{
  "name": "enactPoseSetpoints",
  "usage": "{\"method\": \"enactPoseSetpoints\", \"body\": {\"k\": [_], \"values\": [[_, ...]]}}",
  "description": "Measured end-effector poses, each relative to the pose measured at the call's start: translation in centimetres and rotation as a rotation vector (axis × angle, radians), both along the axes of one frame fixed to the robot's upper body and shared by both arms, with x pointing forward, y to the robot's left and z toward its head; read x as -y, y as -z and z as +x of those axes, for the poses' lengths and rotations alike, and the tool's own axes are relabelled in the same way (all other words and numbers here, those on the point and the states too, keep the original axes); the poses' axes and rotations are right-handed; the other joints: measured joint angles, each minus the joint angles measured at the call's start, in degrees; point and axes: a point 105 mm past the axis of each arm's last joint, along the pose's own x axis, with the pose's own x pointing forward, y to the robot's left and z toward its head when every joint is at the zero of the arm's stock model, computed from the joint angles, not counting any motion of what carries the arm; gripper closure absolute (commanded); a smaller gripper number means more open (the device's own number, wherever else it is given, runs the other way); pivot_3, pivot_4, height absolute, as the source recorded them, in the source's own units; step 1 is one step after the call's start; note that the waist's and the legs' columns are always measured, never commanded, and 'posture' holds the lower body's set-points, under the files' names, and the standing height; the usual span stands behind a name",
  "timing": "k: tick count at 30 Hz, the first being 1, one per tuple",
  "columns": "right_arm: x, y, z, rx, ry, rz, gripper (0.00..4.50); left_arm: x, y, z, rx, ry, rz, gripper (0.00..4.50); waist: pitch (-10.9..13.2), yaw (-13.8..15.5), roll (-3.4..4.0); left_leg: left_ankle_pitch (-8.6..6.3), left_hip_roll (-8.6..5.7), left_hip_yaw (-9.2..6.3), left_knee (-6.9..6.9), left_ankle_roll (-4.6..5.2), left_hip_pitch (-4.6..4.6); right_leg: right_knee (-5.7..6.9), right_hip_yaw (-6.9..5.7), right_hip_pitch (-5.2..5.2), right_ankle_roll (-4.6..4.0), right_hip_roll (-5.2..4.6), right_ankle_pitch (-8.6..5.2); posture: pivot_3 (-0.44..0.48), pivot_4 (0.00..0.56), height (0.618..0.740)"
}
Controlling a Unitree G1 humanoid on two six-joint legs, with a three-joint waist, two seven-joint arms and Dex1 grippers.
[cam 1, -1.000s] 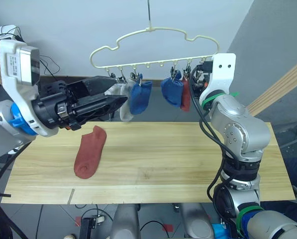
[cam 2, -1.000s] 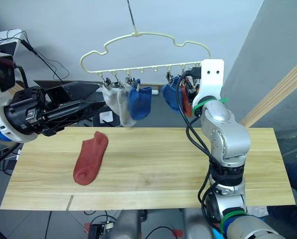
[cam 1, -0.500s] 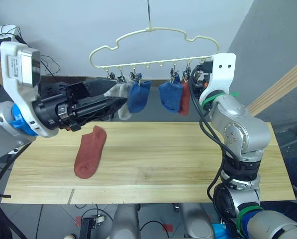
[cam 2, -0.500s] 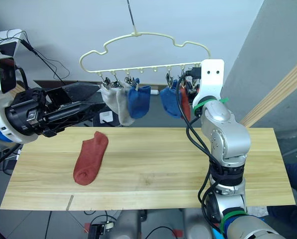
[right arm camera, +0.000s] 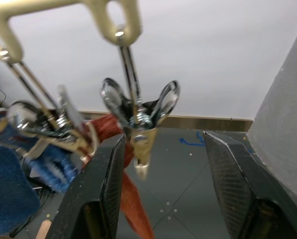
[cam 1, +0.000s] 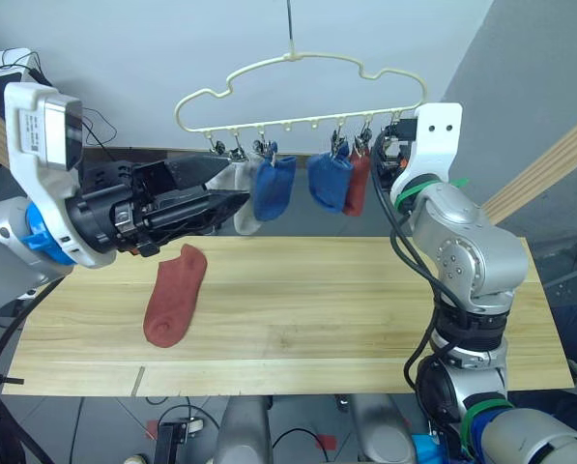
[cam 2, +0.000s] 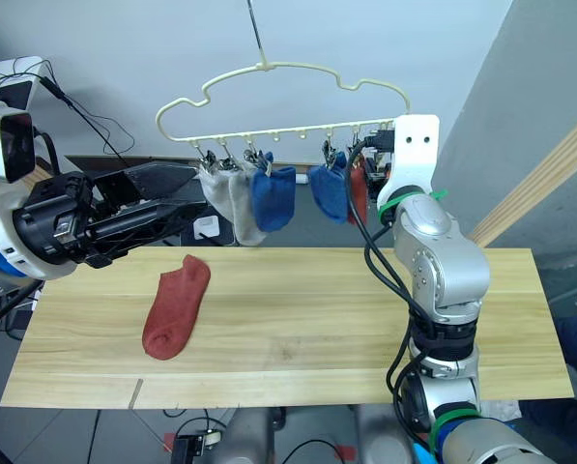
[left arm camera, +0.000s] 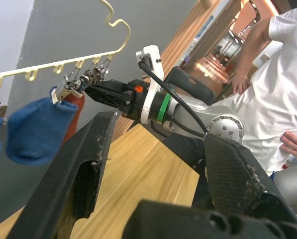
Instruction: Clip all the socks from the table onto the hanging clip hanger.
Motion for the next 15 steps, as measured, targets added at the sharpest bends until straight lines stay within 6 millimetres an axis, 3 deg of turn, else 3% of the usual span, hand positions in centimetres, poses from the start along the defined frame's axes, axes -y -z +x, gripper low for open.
{"method": "enactPoseSetpoints", "body": {"k": [15], "values": [[0.33,-0.59,0.33,0.005,0.016,0.002,1.94,-0.01,0.15,0.37,0.003,-0.017,-0.015,1.27,0.00,-0.06,0.00,0.00,0.00,0.02,0.00,0.00,-0.01,0.00,0.01,-0.02,-0.17,0.00,0.10,-0.105,0.379,0.740]]}}
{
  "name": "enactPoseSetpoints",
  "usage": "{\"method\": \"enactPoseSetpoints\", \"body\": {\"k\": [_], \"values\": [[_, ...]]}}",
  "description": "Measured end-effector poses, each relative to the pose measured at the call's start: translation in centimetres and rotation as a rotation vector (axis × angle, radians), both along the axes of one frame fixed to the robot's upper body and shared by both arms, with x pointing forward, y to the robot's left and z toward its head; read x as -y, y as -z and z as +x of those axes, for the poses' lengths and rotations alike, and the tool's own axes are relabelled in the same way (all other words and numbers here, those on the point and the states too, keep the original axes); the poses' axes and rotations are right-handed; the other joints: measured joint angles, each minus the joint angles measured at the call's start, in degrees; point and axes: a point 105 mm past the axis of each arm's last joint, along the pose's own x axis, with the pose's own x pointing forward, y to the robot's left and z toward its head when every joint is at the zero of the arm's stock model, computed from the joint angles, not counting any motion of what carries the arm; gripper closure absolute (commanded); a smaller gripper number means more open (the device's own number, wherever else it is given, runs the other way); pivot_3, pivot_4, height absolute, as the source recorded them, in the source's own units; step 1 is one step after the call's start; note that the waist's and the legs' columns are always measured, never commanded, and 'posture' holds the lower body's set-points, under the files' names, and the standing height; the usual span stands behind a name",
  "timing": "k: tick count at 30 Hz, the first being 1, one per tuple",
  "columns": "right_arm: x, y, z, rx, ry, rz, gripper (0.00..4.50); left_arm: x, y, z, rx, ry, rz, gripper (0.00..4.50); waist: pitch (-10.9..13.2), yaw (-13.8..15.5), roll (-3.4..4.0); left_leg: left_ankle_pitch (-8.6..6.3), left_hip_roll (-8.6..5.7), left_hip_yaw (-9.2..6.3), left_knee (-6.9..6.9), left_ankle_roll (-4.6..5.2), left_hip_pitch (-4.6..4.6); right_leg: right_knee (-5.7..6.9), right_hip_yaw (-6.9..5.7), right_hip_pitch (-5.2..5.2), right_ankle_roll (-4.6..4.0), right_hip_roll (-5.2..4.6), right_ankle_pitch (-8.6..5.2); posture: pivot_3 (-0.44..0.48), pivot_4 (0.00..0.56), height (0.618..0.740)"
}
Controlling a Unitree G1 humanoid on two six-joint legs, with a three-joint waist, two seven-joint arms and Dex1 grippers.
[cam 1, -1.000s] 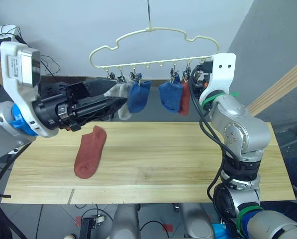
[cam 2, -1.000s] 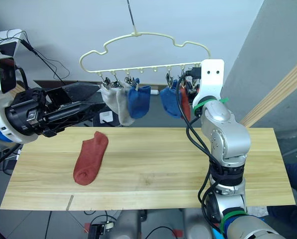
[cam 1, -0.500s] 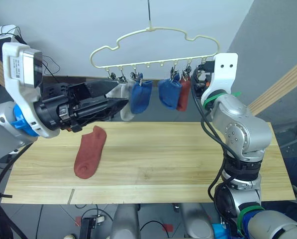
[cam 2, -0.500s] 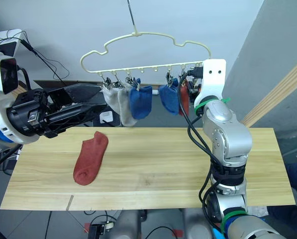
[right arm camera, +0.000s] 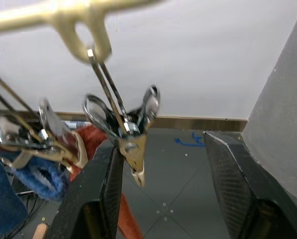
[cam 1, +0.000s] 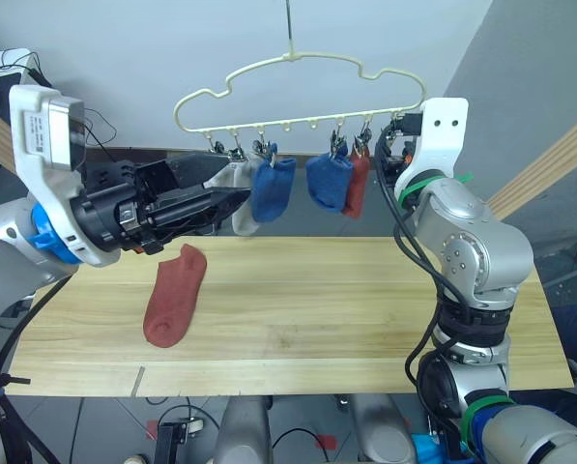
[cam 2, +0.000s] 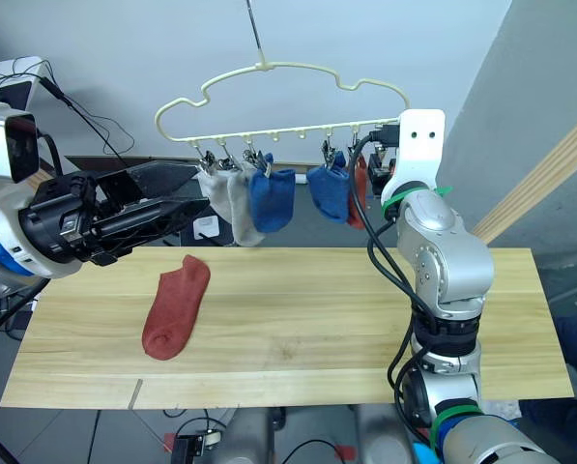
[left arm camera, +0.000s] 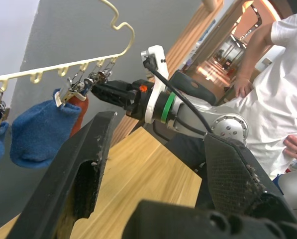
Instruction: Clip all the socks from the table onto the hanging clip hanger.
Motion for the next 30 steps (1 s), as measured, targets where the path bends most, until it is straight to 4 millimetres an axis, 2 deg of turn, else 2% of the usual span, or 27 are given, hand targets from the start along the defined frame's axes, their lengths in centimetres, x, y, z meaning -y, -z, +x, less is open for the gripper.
{"method": "enactPoseSetpoints", "body": {"k": [10,30], "values": [[-1.1,-1.2,0.7,0.026,-0.030,0.016,1.94,0.1,-0.1,0.1,0.016,-0.018,-0.011,1.27,0.00,0.01,0.00,0.00,0.00,0.00,0.01,0.00,-0.01,0.00,0.00,0.00,-0.01,0.00,0.01,-0.101,0.377,0.740],[-1.8,-2.1,1.5,0.052,-0.049,0.024,1.94,0.2,0.1,0.4,0.010,-0.049,-0.009,1.27,0.00,0.02,0.00,0.00,0.00,-0.01,0.01,0.00,-0.01,0.02,-0.01,0.00,-0.02,0.00,0.01,-0.090,0.378,0.740]]}}
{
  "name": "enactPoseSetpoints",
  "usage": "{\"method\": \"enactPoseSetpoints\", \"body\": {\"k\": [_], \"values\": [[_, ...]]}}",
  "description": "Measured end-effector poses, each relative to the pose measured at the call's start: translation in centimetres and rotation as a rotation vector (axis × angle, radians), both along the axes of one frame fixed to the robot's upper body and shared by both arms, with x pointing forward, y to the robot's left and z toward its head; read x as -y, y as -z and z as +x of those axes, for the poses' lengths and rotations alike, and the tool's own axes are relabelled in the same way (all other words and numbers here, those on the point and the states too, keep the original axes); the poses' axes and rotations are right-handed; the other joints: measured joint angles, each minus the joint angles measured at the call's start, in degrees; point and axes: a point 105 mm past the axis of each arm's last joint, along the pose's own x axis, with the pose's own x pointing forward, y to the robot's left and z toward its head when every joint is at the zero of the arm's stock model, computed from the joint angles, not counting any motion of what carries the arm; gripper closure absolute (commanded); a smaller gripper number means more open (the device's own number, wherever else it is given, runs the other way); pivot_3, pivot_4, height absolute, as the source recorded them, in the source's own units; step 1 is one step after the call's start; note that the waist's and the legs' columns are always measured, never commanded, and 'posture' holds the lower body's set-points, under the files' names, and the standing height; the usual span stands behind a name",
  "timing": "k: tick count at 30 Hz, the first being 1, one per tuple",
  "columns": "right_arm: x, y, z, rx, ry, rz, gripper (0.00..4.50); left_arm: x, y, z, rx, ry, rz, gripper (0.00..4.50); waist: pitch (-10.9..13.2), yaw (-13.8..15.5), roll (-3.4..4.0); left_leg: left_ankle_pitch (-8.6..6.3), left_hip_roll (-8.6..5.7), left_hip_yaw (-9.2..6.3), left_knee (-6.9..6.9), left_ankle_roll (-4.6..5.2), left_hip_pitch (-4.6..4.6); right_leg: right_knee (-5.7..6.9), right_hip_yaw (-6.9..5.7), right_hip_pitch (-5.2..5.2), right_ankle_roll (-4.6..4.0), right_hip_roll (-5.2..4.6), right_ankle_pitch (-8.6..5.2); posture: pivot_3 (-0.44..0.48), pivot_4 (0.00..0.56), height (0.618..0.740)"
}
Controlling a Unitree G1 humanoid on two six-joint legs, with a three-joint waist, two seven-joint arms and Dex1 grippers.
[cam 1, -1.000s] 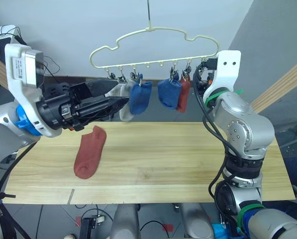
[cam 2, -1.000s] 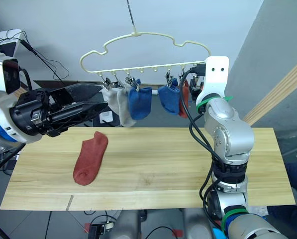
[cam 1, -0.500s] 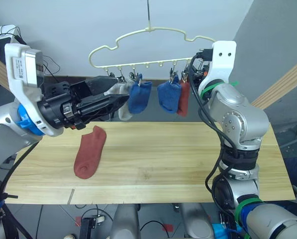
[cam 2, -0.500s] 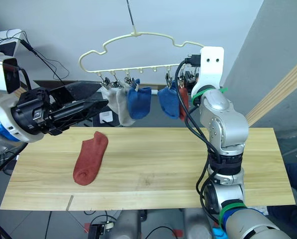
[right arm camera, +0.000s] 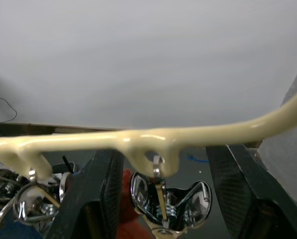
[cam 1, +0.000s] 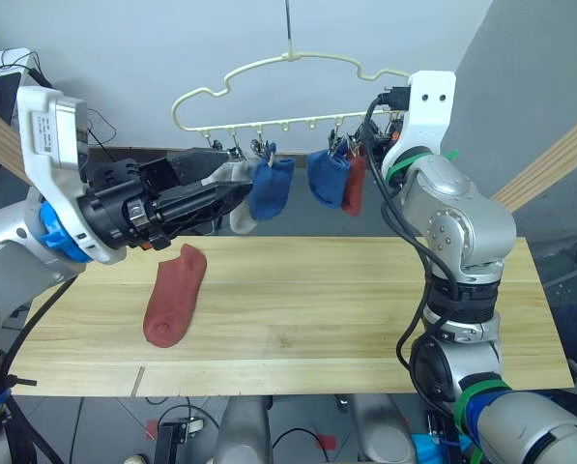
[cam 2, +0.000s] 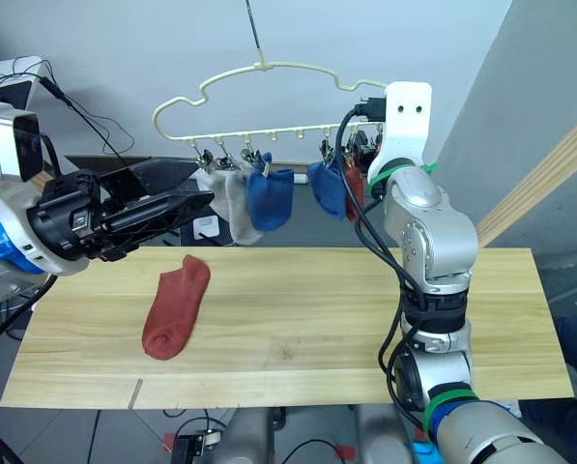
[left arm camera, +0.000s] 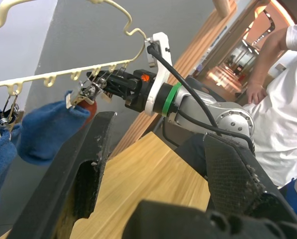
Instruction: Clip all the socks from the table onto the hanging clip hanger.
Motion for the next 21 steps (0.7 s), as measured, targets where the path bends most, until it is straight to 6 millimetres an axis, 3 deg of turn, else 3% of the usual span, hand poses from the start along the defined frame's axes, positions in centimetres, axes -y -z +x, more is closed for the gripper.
{"method": "enactPoseSetpoints", "body": {"k": [3,6,10,21], "values": [[0.00,-0.01,0.01,0.000,0.000,0.000,2.49,0.00,0.00,0.00,0.000,0.000,0.000,1.27,0.00,0.00,0.00,0.00,0.00,0.00,0.00,0.00,0.00,0.00,0.00,0.00,0.00,0.00,0.00,-0.090,0.378,0.740],[-0.02,-0.01,0.00,0.000,0.000,0.000,3.56,0.03,0.04,0.02,-0.002,0.000,0.001,1.27,0.00,0.00,0.00,0.00,0.00,0.00,0.00,0.00,0.00,0.00,0.00,0.00,0.00,0.00,0.00,-0.089,0.378,0.740],[-0.11,-0.10,-0.01,0.003,-0.003,0.001,4.48,0.08,0.09,0.05,-0.004,0.000,0.002,1.27,0.00,0.01,0.00,0.00,0.00,0.00,0.00,0.00,0.00,0.00,0.00,0.00,0.00,0.00,0.00,-0.089,0.378,0.740],[-0.08,-0.16,-0.01,0.005,0.001,0.002,4.48,-0.20,0.37,0.44,0.003,-0.039,0.023,1.27,0.00,0.03,0.00,0.00,0.00,0.00,0.00,0.00,0.00,0.00,0.00,0.00,0.00,0.00,0.00,-0.087,0.380,0.740]]}}
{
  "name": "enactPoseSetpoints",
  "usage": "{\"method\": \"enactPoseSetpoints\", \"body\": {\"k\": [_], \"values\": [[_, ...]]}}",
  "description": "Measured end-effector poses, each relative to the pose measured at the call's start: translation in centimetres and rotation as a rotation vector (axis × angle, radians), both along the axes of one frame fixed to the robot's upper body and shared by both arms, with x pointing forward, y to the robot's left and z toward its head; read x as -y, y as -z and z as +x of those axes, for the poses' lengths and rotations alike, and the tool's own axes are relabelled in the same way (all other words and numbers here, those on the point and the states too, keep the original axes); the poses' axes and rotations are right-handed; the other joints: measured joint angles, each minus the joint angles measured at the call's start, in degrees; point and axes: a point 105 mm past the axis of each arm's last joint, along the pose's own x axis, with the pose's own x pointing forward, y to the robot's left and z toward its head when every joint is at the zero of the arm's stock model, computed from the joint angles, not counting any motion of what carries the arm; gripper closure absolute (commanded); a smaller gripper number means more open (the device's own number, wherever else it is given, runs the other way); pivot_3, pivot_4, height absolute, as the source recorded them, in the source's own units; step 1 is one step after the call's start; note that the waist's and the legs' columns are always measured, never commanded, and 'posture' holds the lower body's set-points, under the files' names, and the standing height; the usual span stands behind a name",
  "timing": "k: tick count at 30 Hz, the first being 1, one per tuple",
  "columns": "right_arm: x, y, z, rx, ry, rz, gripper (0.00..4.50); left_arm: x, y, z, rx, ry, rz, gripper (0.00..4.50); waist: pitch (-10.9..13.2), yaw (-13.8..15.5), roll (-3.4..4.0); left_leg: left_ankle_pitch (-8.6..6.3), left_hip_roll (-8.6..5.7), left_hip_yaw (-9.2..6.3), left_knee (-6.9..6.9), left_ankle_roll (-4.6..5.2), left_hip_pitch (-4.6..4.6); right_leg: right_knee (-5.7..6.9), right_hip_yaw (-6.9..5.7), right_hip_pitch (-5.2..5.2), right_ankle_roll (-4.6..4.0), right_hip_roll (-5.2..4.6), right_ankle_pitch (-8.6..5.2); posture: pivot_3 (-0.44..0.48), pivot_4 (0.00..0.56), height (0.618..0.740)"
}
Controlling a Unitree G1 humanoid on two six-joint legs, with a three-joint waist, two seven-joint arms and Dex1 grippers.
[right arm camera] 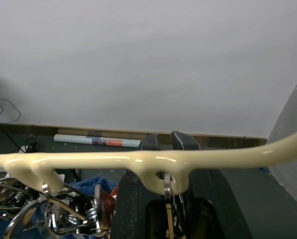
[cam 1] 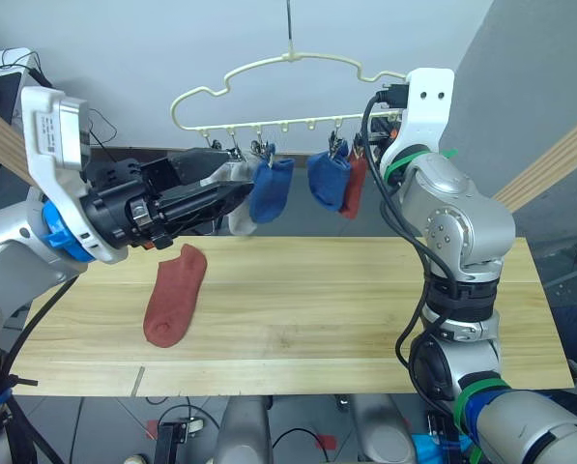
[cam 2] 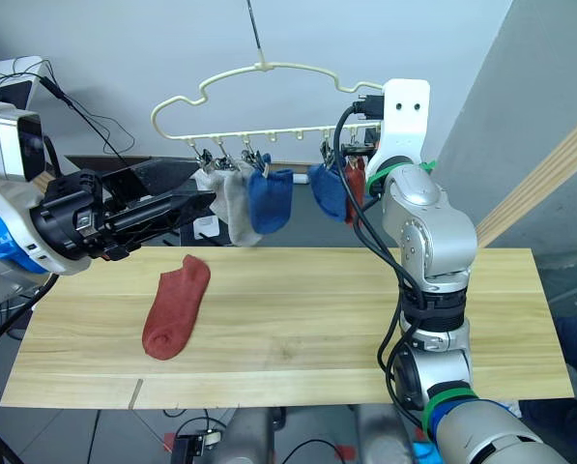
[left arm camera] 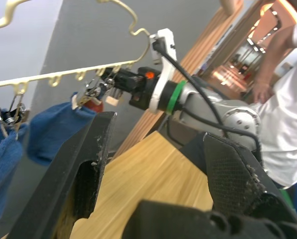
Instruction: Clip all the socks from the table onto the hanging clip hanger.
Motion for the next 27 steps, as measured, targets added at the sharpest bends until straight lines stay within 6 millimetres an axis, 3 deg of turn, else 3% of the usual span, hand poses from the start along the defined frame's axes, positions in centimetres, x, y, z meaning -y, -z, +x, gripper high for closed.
{"method": "enactPoseSetpoints", "body": {"k": [2,5,10,14,15,21,27], "values": [[0.0,0.0,0.0,0.001,0.000,-0.001,4.48,-0.5,0.7,0.5,-0.010,-0.049,0.032,1.27,0.00,-0.02,0.00,0.00,0.00,0.00,0.00,0.00,0.00,0.00,0.01,0.00,0.00,0.00,0.00,-0.087,0.380,0.740],[0.1,-0.2,0.0,0.005,0.002,-0.003,4.48,-2.5,3.6,2.2,-0.088,-0.210,0.126,1.27,0.00,-0.04,0.00,0.00,0.01,0.00,-0.01,0.00,-0.01,0.03,0.01,-0.06,-0.01,0.01,0.00,-0.075,0.382,0.740],[0.0,-0.2,0.1,0.005,0.000,-0.002,4.48,-4.9,6.9,3.3,-0.164,-0.355,0.236,1.27,0.01,0.02,0.01,0.00,0.00,0.05,-0.03,0.00,-0.02,0.00,0.04,-0.08,0.00,-0.02,0.00,-0.076,0.385,0.740],[0.0,-0.3,0.1,0.005,0.000,-0.002,4.50,-7.5,9.3,4.0,-0.216,-0.498,0.301,0.13,0.01,-0.04,0.01,0.00,0.01,0.07,-0.06,0.00,-0.03,0.00,0.07,-0.12,0.00,-0.01,0.00,-0.076,0.385,0.740],[0.0,-0.3,0.1,0.005,0.001,-0.002,4.50,-8.2,9.9,4.2,-0.233,-0.529,0.313,0.02,0.01,0.00,0.02,0.00,0.01,0.07,-0.07,0.00,-0.03,0.01,0.05,-0.12,-0.01,-0.02,0.00,-0.076,0.385,0.740],[0.0,-0.3,0.1,0.005,0.001,-0.002,4.50,-9.9,11.6,4.5,-0.262,-0.637,0.366,0.02,0.01,0.05,0.02,0.00,0.00,0.09,-0.06,0.00,-0.04,0.00,0.08,-0.12,0.00,-0.04,0.00,-0.080,0.385,0.740],[0.1,-0.3,0.0,0.007,0.006,-0.002,4.50,-12.8,16.8,5.6,-0.365,-0.817,0.410,0.02,0.02,0.01,0.01,0.00,0.03,0.07,-0.07,0.00,-0.05,0.02,0.04,-0.14,-0.01,-0.02,0.00,-0.082,0.387,0.740]]}}
